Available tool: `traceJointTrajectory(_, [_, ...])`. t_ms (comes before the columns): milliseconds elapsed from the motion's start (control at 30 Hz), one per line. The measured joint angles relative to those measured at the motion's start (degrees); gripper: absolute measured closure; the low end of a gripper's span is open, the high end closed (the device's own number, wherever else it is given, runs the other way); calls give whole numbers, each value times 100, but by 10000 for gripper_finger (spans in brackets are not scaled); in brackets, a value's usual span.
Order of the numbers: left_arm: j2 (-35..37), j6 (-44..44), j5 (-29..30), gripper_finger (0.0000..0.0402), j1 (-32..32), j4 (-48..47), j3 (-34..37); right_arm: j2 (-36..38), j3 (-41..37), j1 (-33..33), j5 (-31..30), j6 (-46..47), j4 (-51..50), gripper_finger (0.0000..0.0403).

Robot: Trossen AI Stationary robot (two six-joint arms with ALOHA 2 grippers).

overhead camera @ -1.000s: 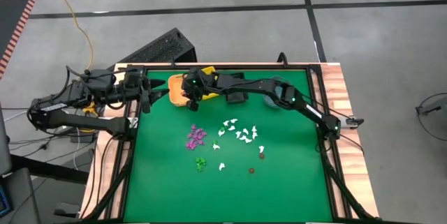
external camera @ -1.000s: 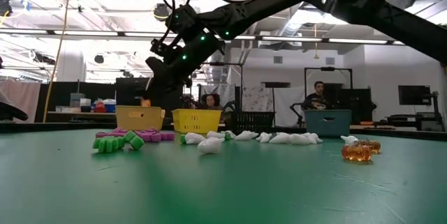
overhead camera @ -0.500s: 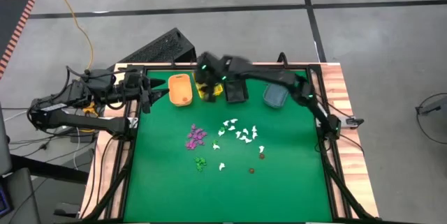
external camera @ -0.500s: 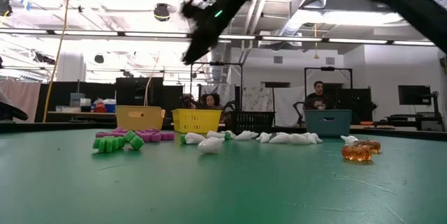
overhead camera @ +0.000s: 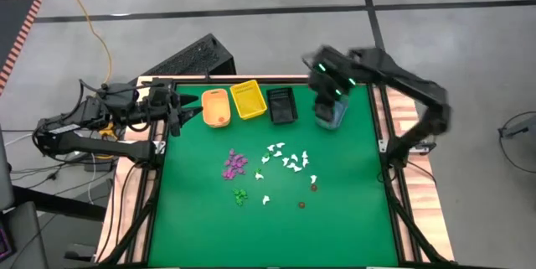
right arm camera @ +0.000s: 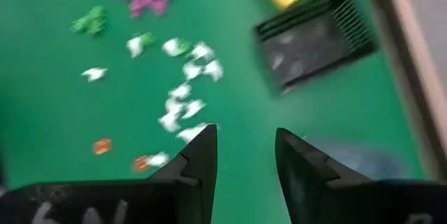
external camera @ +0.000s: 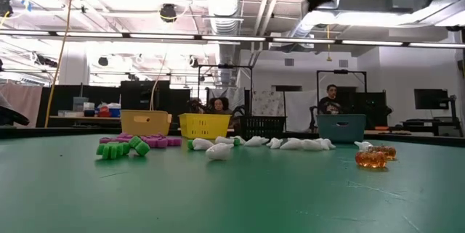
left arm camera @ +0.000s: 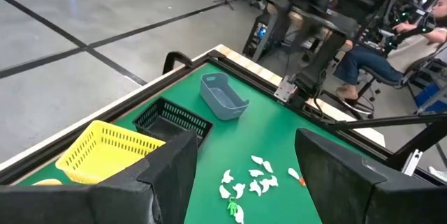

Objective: Sort Halloween decoration
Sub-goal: Put the orange pumpkin toy into the orange bin

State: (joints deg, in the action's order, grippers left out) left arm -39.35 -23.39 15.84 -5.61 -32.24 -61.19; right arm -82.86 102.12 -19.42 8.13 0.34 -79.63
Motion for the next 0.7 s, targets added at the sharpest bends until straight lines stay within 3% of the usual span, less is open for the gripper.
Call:
traceJointTrajectory(167, [0, -127, -45, 170, -2, -1, 0, 1565, -2103, 1041, -539, 1547, 1138, 269])
traceJointTrajectory(333, [-46, -127, -38, 170, -1, -1, 0, 2402, -3754, 2337, -1335, 2806, 2703, 269])
traceJointTrajectory(467, [-149, -134, -38, 170, -2, -15, 0, 2432, -4608, 3218, -1831, 3306, 3290, 269])
traceJointTrajectory(700, [-407, -143, -45, 170, -1, -43, 0, 1761, -5373, 4228, -2390, 3962, 3840, 269])
